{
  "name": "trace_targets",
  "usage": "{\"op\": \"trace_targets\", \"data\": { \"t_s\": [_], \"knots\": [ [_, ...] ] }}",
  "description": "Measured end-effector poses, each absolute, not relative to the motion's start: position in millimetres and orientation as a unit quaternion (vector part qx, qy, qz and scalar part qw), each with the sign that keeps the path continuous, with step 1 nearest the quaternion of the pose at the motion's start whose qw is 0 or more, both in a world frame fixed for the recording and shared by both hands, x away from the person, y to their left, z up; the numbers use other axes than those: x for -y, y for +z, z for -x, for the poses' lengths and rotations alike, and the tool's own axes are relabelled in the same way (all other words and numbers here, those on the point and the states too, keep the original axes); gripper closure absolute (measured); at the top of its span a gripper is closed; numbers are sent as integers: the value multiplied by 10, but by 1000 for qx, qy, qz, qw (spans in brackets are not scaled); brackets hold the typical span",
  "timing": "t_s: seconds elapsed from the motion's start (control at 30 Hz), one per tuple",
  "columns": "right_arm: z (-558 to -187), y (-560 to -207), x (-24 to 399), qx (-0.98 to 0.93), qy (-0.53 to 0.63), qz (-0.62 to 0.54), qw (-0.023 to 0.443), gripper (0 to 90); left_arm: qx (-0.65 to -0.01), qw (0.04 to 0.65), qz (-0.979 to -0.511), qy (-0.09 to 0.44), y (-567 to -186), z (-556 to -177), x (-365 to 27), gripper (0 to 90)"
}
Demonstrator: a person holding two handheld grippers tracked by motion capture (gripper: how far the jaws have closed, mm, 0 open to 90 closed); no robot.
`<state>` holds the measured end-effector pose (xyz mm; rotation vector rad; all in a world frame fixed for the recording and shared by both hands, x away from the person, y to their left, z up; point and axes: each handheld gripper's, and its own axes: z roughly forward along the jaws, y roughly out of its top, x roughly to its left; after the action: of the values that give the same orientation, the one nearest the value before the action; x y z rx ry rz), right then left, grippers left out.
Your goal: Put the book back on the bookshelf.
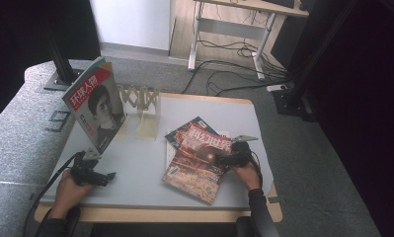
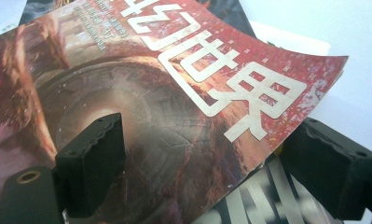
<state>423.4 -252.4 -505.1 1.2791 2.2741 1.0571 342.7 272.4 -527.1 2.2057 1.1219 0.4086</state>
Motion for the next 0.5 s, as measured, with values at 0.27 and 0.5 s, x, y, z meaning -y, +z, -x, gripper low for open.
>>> {"op": "trace_targets", "data": {
  "t_s": [0.27, 0.5],
  "knots": [
    [-4377, -5025, 2494, -797, 362, -454, 170, 109, -425, 312, -836, 155, -5271, -3427, -2723, 0],
    [-4529, -4944, 2449, -791, 383, -447, 170, 92, -425, 312, -836, 156, -5272, -3427, -2723, 0]
  ]
}}
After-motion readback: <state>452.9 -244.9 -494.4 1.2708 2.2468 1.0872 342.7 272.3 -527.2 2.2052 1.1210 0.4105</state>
